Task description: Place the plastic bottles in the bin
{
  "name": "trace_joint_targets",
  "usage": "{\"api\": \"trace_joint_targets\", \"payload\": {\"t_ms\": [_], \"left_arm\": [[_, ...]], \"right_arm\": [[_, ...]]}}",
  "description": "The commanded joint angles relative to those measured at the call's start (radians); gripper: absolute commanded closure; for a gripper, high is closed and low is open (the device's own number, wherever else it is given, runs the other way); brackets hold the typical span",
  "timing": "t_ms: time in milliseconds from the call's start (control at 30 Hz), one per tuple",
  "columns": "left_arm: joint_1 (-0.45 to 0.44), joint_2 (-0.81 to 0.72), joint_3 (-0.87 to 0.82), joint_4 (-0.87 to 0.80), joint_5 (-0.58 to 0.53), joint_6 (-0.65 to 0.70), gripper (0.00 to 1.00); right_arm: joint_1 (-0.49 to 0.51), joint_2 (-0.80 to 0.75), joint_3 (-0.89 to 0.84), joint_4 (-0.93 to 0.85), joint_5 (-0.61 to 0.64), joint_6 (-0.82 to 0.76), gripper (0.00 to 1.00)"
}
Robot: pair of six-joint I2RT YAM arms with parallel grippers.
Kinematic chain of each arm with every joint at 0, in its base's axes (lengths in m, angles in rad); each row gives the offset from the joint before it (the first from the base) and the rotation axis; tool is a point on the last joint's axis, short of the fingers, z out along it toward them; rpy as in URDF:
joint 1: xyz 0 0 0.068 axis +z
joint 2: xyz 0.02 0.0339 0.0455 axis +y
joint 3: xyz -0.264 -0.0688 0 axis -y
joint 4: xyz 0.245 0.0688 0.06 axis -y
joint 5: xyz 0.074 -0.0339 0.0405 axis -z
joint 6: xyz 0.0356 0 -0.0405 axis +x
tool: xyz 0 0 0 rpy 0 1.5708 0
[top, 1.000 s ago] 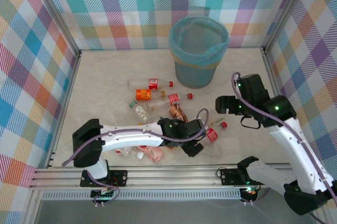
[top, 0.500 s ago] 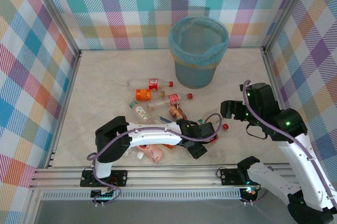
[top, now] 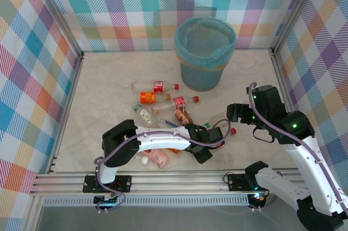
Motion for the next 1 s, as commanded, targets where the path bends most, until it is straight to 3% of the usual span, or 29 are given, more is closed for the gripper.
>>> {"api": "trace_joint_targets", "payload": {"t_ms": [0, 367, 467, 733, 967], "left_arm": [[0.008, -0.043, 0.008, -0.026, -0.001, 0.014, 0.34], [0.034, -0.384, -0.128, 0.134, -0.034, 0.038, 0.37], [0.051, -0.428, -0.147, 0.156, 0.015, 0.074, 0.28], [0.035, -0.215, -0.019, 0.016, 0.090, 0.061, 0.15], [0.035, -0.027, 0.119, -0.106, 0.093, 0.058, 0.12]], "right_arm": [[-0.004, -0.003, 0.033, 0.010, 0.012, 0.003, 0.08], [-0.004, 0.052, 0.222, 0.093, -0.061, -0.105, 0.09], [-0.004, 0.071, 0.266, 0.105, -0.054, -0.130, 0.09], [-0.004, 0.070, 0.301, 0.058, 0.010, -0.154, 0.09], [-0.004, 0.049, 0.280, 0.044, 0.013, -0.152, 0.08]]}}
